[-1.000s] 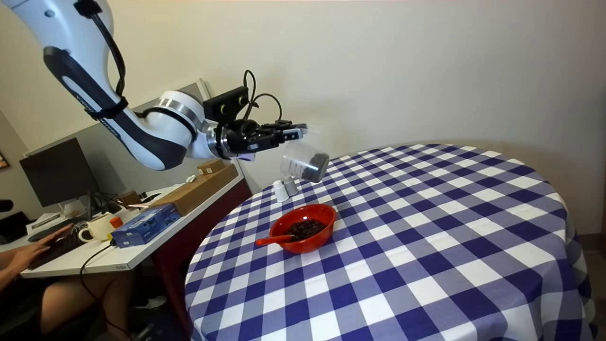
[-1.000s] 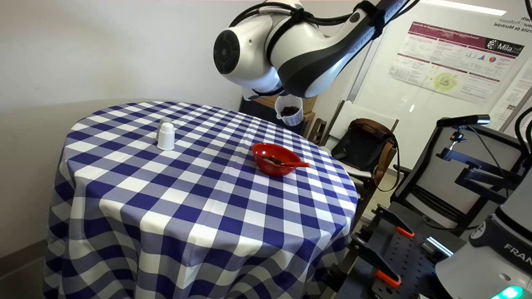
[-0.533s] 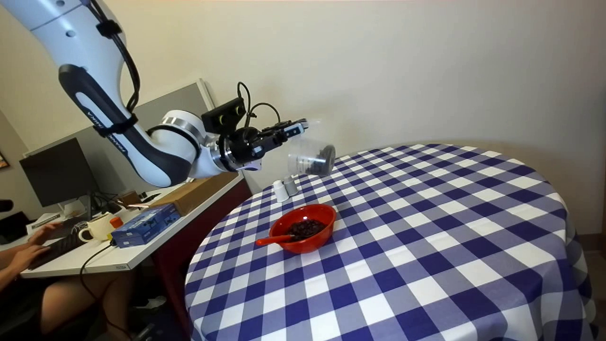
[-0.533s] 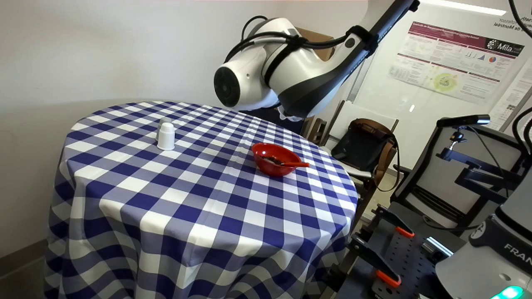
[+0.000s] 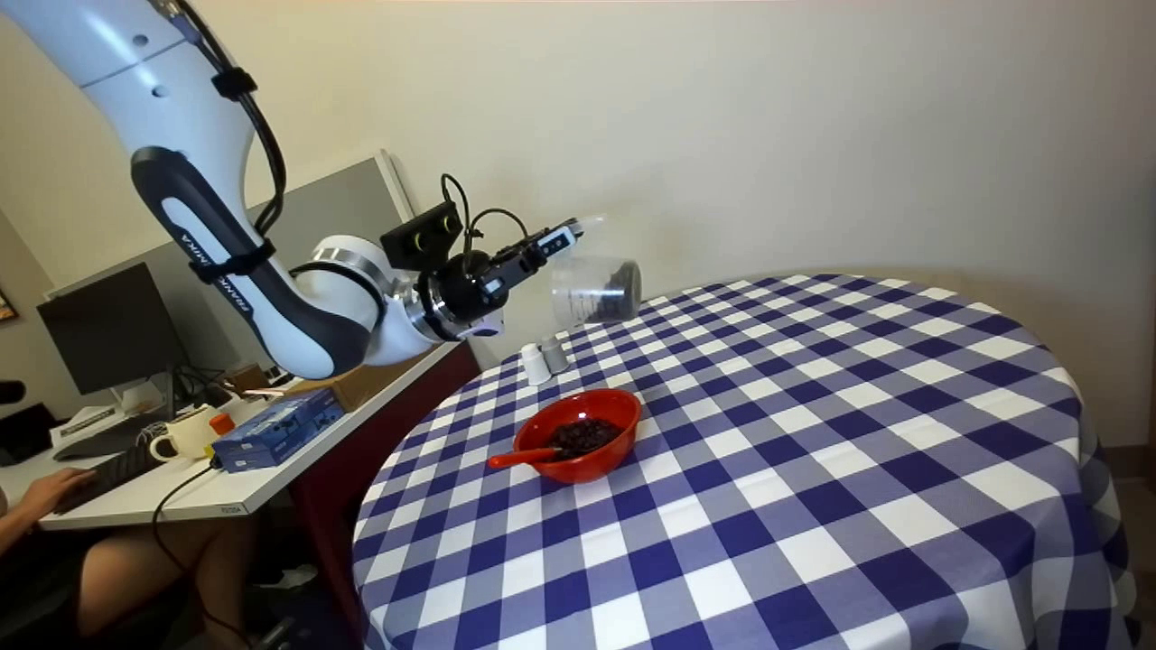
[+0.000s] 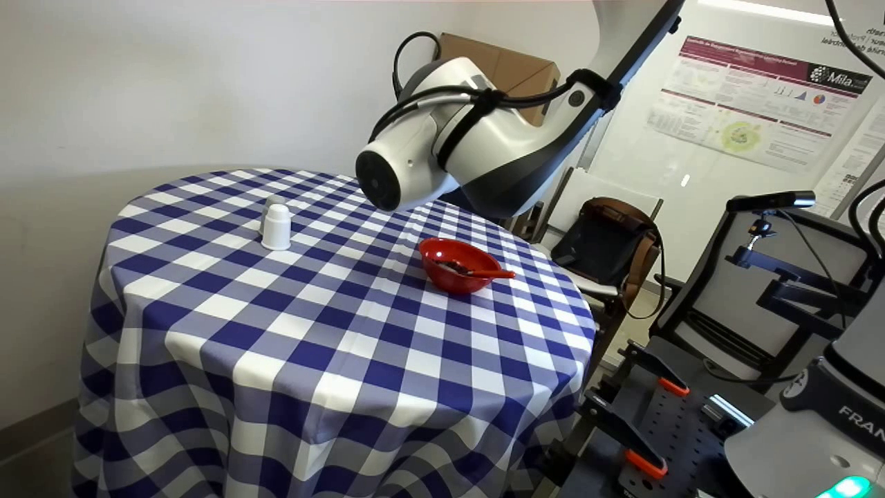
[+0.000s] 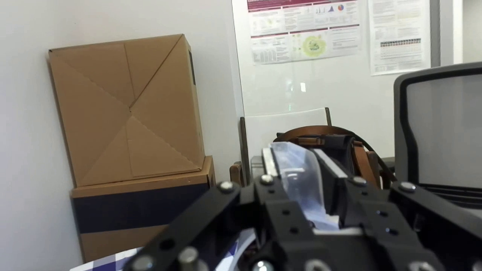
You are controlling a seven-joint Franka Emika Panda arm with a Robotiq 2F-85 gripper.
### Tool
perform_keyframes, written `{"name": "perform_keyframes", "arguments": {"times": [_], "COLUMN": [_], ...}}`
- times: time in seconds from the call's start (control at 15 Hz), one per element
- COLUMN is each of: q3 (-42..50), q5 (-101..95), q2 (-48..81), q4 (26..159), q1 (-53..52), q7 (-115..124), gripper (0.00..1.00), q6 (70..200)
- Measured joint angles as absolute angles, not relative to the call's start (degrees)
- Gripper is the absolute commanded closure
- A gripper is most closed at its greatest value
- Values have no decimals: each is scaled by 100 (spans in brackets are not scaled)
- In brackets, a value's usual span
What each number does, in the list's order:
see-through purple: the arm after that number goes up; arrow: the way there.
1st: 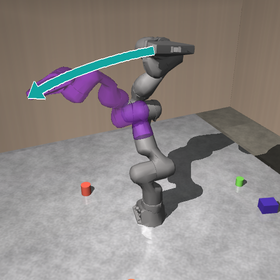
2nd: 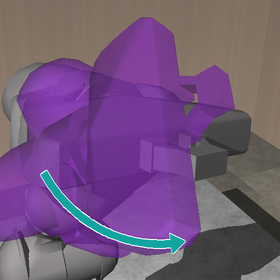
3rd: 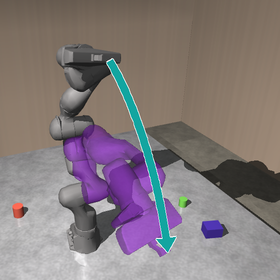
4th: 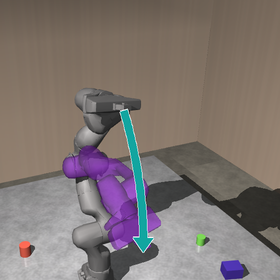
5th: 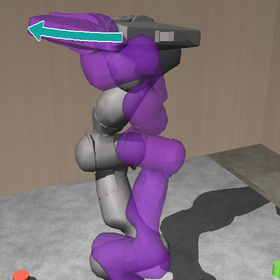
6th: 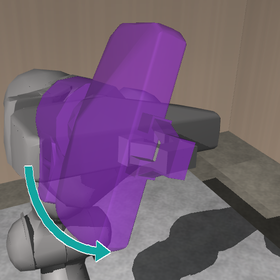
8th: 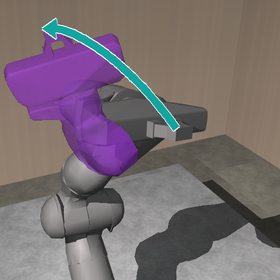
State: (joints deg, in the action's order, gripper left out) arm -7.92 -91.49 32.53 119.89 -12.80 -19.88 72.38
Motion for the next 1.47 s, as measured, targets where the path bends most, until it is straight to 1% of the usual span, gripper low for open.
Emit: {"name": "perform_keyframes", "arguments": {"times": [1.47], "q3": [-800], "q5": [-10199], "q2": [3788], "q4": [11989], "q1": [-1483], "q7": [-1887], "gripper": [88], "q6": [5970]}}
